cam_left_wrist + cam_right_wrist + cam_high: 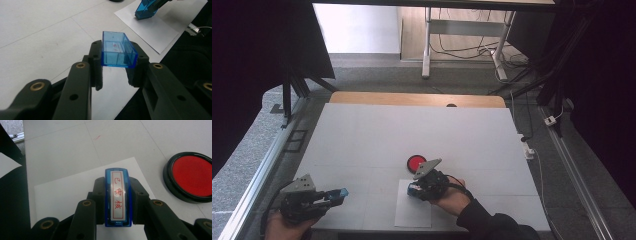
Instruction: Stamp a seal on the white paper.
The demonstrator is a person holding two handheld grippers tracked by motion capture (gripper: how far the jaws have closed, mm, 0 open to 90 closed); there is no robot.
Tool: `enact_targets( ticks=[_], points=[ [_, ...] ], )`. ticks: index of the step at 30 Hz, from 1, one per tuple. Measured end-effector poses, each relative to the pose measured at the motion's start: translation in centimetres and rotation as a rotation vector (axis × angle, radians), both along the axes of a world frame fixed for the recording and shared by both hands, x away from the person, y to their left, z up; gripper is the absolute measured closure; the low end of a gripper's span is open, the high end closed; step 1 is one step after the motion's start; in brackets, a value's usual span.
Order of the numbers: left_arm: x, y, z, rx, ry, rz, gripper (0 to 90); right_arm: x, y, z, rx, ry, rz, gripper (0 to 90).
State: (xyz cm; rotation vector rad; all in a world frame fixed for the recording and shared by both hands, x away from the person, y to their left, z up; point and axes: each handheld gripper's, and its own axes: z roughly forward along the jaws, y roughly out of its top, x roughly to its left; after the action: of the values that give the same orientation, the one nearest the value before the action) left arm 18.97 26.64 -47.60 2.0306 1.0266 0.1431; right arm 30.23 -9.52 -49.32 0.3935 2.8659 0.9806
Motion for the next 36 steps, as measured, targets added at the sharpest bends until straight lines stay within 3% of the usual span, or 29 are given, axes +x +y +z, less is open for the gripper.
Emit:
enact_targets(
  ticks=[11, 20, 24, 27, 36],
  points=[
    [0.0, 0.0, 0.0, 0.001, 0.001, -0.002, 68.1, 0.0, 0.1, -0.4, -0.012, 0.0, -0.002, 70.9],
    [0.0, 0.0, 0.0, 0.003, 0.001, -0.002, 68.1, -1.1, 0.7, -0.4, -0.052, -0.083, 0.011, 70.9],
    [0.0, -0.1, 0.0, 0.003, 0.002, -0.002, 68.1, -1.4, 0.8, -0.4, -0.061, -0.094, -0.002, 71.0],
    [0.0, -0.1, 0.0, 0.005, 0.001, -0.001, 68.1, -1.0, 0.6, -0.4, -0.056, -0.072, -0.005, 71.0],
    [0.0, -0.1, 0.0, 0.004, 0.001, -0.003, 68.1, 0.7, -0.4, -0.7, 0.03, 0.062, -0.034, 71.0]
  ],
)
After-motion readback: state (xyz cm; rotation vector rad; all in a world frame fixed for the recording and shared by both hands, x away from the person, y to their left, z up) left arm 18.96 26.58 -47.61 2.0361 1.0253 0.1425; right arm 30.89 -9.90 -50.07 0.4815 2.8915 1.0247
